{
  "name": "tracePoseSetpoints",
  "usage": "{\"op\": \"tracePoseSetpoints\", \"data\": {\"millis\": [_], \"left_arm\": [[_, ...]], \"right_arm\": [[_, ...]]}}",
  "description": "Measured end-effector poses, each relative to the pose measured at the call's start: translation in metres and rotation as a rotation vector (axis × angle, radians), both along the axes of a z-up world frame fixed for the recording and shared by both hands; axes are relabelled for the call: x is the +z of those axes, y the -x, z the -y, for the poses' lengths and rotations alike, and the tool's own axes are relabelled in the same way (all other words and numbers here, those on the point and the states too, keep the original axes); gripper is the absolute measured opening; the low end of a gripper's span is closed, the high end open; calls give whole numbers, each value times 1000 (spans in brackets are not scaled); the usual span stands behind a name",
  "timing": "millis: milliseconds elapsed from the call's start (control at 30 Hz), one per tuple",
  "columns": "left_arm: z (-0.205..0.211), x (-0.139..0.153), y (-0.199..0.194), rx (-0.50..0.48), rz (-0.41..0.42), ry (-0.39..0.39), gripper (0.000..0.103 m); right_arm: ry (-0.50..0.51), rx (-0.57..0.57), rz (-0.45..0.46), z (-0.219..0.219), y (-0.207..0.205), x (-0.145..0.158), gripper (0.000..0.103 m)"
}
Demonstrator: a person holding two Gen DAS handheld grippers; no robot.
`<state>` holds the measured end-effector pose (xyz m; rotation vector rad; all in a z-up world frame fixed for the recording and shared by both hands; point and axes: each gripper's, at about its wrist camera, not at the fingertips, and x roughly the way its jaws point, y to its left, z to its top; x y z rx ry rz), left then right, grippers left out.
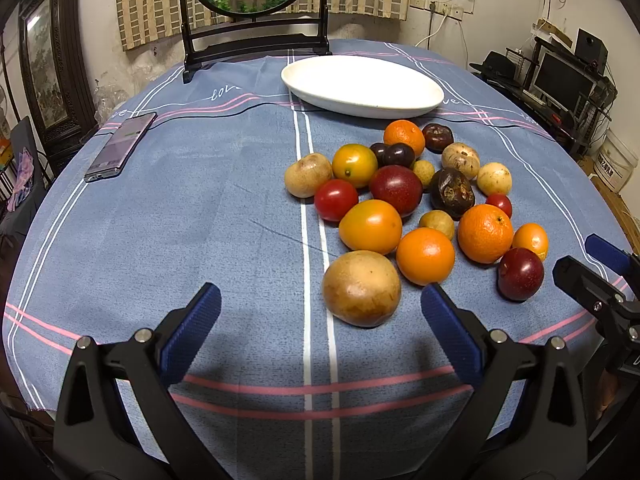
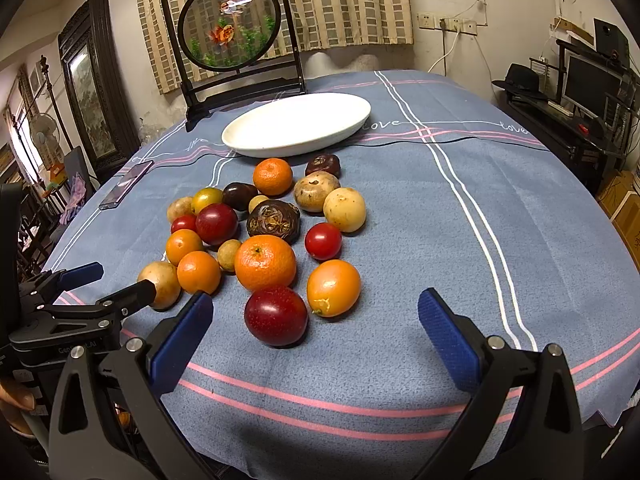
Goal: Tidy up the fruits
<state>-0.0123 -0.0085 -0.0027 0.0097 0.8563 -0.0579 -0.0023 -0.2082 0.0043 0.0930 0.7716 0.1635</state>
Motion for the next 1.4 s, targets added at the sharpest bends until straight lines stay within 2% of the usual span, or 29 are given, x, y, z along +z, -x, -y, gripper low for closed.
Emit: {"op": "tracePoseSetpoints", "data": {"millis": [367,500,633,800,933,1133,1300,1367,1400], "left_arm": [[0,0,0,-8,-5,6,101],[-6,5,1,-52,-33,75,101],[-14,9,-2,-50,-35,108,101],[-22,9,-11,-38,-37,112,101],[-26,11,-16,-47,-28,104,101],[-42,7,-27,-17,-30,108,101],[-60,2,-40,42,-48,106,101],[-65,0,-44,58,-53,106,101],[-68,-1,-46,69,-57,102,101]], "right_arm": [[22,8,6,0,1,1,102],[65,81,-21,0,1,-2,102],[151,112,1,-5,1,-5,102],[98,160,-87,-8,-10,-18,84],[34,194,-171,-12,-18,-29,77],[56,165,-173,-21,-21,-29,64],[149,146,-126,-37,-25,-32,49],[136,152,-119,-36,-28,-31,41],[129,157,-123,-35,-29,-31,41]]}}
